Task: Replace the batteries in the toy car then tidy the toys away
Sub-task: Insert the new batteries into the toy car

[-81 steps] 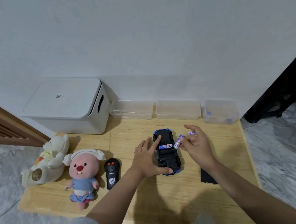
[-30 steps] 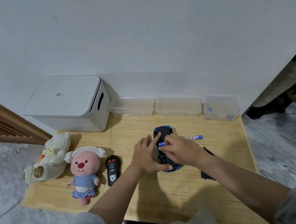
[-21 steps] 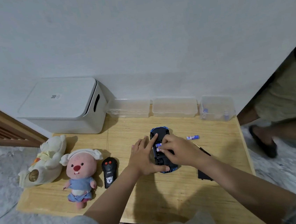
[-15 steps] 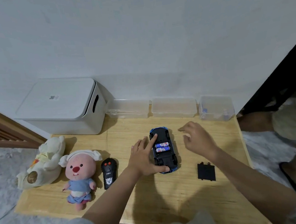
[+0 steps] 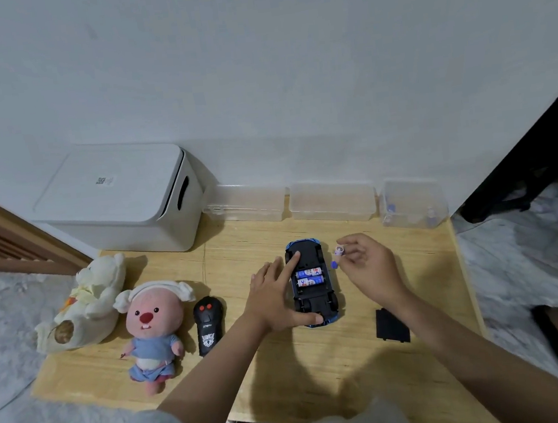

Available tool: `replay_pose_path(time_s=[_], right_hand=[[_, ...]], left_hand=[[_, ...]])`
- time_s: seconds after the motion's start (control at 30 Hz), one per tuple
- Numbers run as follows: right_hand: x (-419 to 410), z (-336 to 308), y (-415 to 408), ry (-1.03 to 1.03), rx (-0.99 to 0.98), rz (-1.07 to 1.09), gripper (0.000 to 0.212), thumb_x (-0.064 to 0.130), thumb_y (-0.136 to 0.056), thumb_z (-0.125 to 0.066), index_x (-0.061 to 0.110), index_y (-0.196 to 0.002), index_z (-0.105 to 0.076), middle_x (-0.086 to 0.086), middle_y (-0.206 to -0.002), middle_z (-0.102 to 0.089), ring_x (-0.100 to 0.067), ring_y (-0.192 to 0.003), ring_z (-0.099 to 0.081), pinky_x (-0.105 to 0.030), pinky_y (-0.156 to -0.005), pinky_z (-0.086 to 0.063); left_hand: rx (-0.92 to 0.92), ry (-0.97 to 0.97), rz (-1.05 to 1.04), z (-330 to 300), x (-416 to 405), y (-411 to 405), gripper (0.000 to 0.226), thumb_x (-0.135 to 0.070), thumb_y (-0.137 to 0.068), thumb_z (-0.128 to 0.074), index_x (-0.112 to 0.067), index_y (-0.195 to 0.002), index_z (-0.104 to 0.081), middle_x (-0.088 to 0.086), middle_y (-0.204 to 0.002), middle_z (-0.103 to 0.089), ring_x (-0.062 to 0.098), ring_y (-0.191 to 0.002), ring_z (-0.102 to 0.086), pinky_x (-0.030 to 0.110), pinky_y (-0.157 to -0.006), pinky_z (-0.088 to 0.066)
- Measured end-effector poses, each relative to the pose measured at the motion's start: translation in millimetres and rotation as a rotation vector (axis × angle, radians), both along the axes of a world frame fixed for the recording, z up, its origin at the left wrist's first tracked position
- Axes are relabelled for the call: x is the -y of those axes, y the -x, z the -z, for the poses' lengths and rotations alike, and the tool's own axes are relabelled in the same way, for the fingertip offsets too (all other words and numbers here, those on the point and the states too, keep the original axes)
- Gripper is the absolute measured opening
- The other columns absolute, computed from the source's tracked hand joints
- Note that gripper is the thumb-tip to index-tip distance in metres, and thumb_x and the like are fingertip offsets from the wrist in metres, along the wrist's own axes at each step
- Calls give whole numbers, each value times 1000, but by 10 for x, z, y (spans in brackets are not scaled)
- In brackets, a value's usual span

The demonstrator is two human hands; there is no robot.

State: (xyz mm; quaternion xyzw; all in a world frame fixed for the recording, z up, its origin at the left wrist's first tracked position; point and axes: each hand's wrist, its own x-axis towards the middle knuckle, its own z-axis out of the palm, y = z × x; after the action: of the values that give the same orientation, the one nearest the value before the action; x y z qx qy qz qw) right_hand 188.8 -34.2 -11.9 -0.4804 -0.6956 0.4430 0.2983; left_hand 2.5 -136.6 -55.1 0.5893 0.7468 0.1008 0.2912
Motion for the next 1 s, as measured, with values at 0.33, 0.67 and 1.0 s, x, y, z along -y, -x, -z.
replay_pose_path(time_s=[0.33,0.67,1.0], right_hand=[[446,190,181,24,104,62,10,7,-74,-77,11,-80,-71,5,-63,-62,0,-58,-59,-9,-56,-45],[801,284,449,-251,108,2,10,4,-82,-68,4,-90,-73,-3,-82,-60,-15,-72,-59,-21,-63,-48],[679,279,274,-152,137,183,4,5,-80,-72,3,-78,-75,-3,-65,-55,-7,-59,-47,-15,-53,-35]], left_hand=[[10,-4,-6,5,-5,-12,122,-87,-40,-55,-61,-133,20,5,-159,-10,27,-145,-5,53,-115,-13],[-10,-26,15,19,4,-15,113,-79,-45,-45,-52,-137,16,7,-157,-14,29,-144,-10,45,-116,-12],[-8,-46,-6,55,9,-22,121,-90,-41,-51,-60,-132,23,6,-158,-14,27,-145,-8,53,-115,-15]])
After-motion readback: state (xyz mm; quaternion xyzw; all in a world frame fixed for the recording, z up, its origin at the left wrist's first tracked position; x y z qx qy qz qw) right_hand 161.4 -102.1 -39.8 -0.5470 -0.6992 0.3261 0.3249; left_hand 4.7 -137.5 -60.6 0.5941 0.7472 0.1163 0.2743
